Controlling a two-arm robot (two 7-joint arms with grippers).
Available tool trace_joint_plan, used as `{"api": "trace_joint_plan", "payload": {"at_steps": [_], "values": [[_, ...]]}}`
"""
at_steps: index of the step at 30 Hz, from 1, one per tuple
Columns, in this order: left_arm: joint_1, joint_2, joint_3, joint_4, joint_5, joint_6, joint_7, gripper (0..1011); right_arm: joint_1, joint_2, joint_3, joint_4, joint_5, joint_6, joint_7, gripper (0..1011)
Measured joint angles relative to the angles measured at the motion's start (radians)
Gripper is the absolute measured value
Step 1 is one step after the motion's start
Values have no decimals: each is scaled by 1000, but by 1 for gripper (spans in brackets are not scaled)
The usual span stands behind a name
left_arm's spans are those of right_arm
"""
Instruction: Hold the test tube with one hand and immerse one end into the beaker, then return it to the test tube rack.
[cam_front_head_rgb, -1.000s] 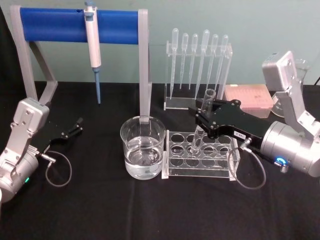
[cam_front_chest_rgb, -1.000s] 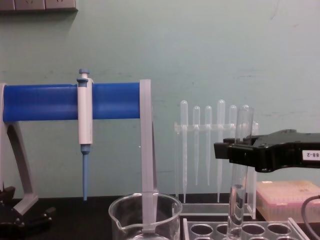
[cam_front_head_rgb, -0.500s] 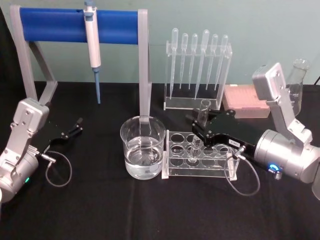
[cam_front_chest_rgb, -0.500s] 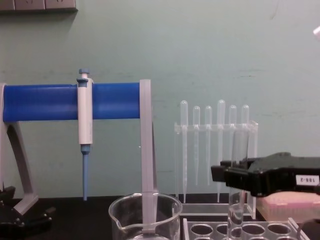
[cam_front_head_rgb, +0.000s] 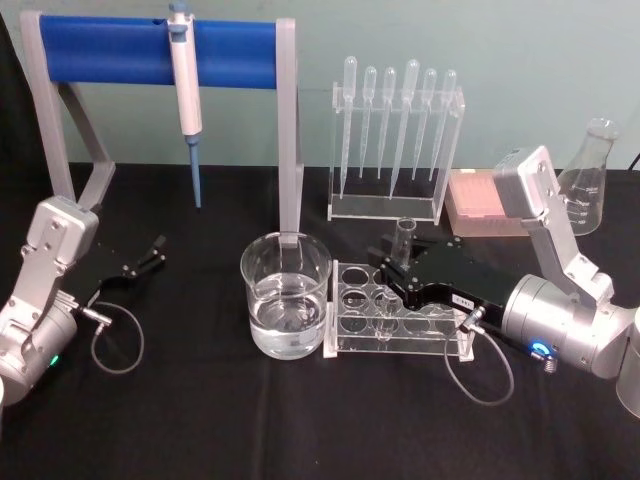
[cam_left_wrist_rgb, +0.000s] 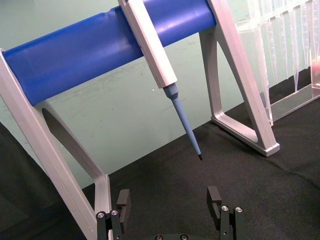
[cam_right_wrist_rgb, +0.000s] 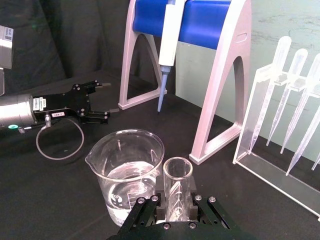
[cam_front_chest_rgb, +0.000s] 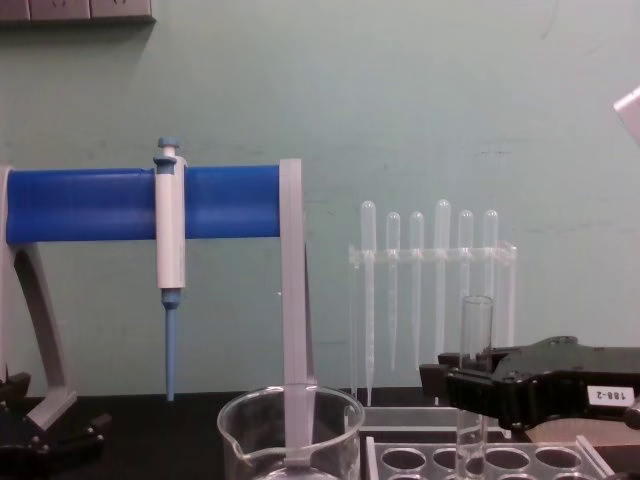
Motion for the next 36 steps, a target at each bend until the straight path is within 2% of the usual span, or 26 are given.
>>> {"api": "trace_joint_plan", "payload": {"at_steps": [16,20,21,24,25,26,29,32,36], "values": [[0,0,0,0,0,0,0,1000,1,1,2,-1,1,1,-1,224],[0,0,0,0,0,0,0,1000,1,1,2,-1,1,1,-2,302],[0,0,0,0,0,0,0,1000,1,1,2,-1,1,1,-2,362],[0,0,0,0,0,0,0,1000,1,2,2,-1,2,1,-2,440],[0,0,0,0,0,0,0,1000,1,2,2,-1,2,1,-2,501],[0,0,0,0,0,0,0,1000,1,2,2,-1,2,1,-2,501],[0,0,0,0,0,0,0,1000,1,2,2,-1,2,1,-2,596],[0,0,0,0,0,0,0,1000,1,2,2,-1,3,1,-2,724],[0,0,0,0,0,0,0,1000,-6,4,14,-35,-4,-10,-13,837]]}}
